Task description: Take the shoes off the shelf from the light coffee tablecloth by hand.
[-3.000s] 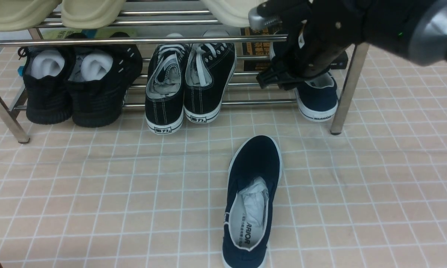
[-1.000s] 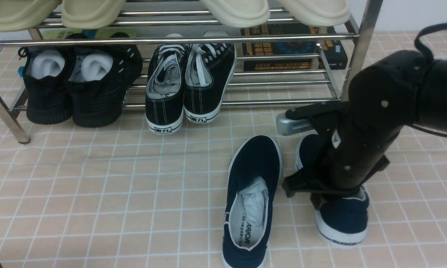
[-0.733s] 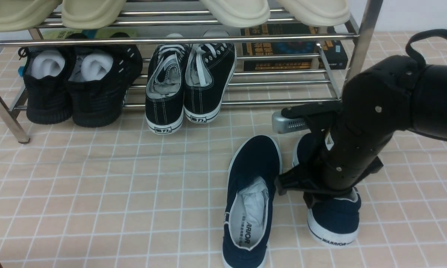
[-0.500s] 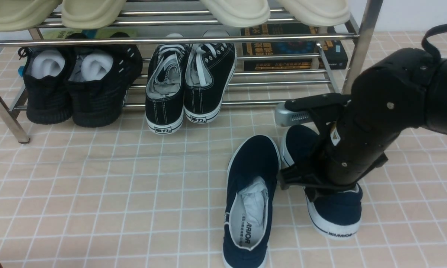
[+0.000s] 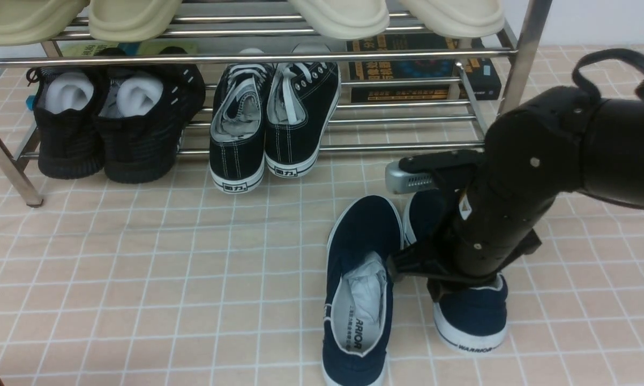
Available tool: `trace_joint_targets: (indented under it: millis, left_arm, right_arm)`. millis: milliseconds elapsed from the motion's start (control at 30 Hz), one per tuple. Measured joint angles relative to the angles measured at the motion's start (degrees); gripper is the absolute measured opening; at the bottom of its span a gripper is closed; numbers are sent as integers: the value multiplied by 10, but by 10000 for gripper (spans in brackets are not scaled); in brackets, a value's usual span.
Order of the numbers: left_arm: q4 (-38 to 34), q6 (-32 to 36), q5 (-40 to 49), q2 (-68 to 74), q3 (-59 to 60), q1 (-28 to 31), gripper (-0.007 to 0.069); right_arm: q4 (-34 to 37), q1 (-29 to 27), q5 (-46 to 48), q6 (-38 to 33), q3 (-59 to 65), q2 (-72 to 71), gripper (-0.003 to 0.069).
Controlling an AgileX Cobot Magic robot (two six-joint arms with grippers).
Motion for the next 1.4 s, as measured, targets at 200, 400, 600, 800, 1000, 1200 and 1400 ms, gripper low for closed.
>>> trace_joint_targets:
  millis: [200,400,600,800,1000,1200,1400]
  left_arm:
    - [0,0,0,0,0,0,239]
    - [0,0,0,0,0,0,239]
    - [0,0,0,0,0,0,239]
    - [0,0,0,0,0,0,239]
    - [0,0,0,0,0,0,239]
    - [0,0,0,0,0,0,239]
    - [0,0,0,0,0,0,239]
  right_arm:
    - [26,0,-14,0,0,11,68]
    - [65,0,-26,-9,-2,14,206]
    - [81,0,48,-42,-63,12,334]
    - [86,0,176,-152,-167,-11,181]
    - [55,0,192,-175,-201,-91,-15]
    - [12,0,204,-177,-201,-233,-16]
    - [-4,0,205,-178,-158,-393,-15]
